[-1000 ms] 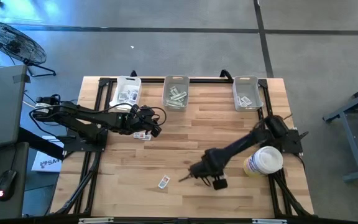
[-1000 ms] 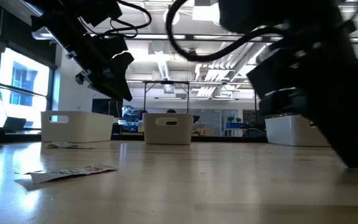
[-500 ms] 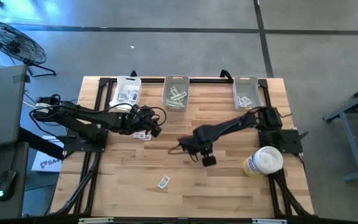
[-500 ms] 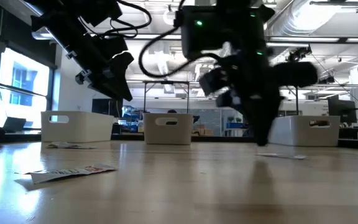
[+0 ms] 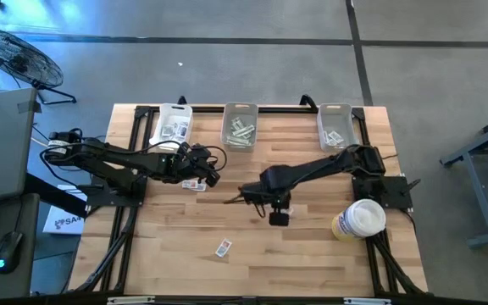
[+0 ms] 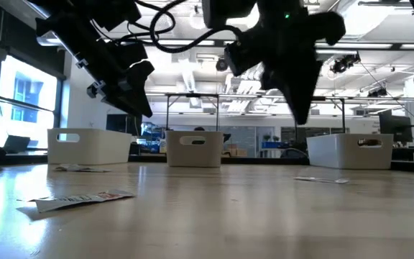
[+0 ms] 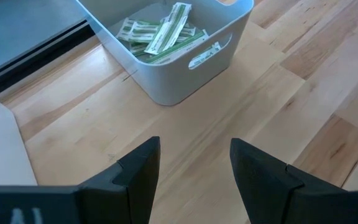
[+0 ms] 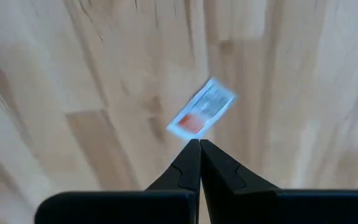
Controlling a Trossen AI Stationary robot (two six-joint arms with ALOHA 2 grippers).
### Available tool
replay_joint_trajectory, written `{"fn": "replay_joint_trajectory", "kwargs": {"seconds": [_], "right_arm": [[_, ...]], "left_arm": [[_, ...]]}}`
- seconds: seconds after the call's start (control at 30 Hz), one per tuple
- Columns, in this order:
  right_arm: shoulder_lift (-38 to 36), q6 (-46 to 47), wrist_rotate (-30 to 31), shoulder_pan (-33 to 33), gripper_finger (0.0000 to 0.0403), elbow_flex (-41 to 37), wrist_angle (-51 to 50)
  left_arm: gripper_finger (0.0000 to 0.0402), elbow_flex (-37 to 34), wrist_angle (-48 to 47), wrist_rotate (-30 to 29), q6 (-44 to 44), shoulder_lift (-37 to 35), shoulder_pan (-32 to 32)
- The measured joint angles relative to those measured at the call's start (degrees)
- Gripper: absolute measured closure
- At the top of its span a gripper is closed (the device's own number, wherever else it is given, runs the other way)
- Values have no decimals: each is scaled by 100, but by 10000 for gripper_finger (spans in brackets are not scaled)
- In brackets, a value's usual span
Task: Pick & Place First Aid Supplies
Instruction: Put the orange pad into the right gray bin
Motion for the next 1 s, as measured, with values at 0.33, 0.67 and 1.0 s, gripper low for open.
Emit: {"fn": "replay_joint_trajectory", "kwargs": {"seconds": [0.33, 0.67, 1.0], "right_arm": [[-9, 1994, -49, 700, 362, -255, 84], [-11, 3573, -288, 628, 324, -1412, -30], [-875, 4062, 384, 486, 323, -2103, 820]], "left_arm": [[209, 0, -9, -2, 1, 1, 0], [209, 0, -9, -1, 1, 0, 0], [209, 0, -9, -2, 1, 1, 0]]}}
